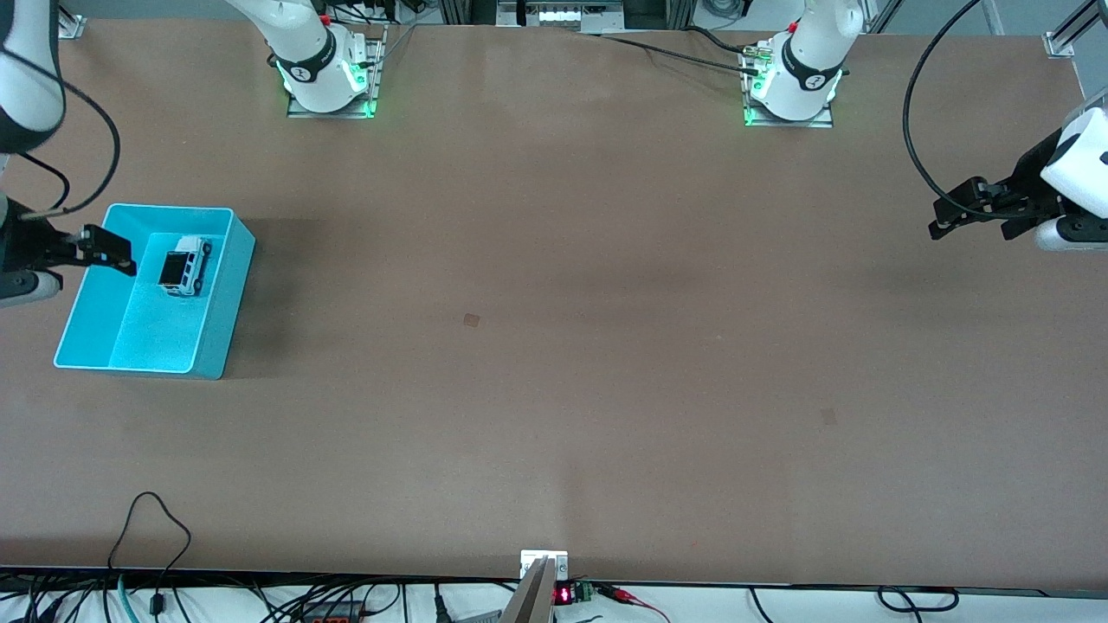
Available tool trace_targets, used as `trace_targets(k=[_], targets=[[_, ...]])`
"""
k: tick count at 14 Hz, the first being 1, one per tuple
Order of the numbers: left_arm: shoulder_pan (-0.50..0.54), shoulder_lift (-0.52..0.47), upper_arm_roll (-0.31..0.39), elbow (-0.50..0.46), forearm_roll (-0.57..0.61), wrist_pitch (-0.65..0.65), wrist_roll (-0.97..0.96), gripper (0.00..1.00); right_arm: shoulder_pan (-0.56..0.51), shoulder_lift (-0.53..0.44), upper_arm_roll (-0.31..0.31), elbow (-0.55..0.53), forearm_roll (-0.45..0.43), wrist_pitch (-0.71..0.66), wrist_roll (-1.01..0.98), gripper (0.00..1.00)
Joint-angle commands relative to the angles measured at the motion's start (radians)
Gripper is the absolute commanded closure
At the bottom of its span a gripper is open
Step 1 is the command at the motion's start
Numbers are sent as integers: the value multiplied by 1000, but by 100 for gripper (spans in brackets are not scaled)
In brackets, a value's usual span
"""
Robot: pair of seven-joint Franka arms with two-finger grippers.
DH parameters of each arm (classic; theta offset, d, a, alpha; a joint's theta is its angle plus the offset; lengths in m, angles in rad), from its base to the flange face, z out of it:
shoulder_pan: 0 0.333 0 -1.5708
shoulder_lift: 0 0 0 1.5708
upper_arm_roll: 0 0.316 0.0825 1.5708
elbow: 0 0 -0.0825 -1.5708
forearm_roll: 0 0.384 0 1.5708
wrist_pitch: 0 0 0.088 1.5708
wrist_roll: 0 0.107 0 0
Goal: Wind and store white jeep toy
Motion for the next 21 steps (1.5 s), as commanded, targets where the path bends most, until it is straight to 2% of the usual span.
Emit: trace_targets(k=[1,4,6,21], targets=[[3,-15,-3,5,2,-22,7,0,-9,-43,56,10,14,-87,99,0],[3,-17,-5,5,2,-24,6,0,-8,-71,123,10,12,-97,182,0],[3,-17,-5,5,2,-28,6,0,-8,-79,140,12,3,-100,181,0],[4,-17,-3,5,1,-39,6,0,-9,-94,139,13,1,-108,181,0]])
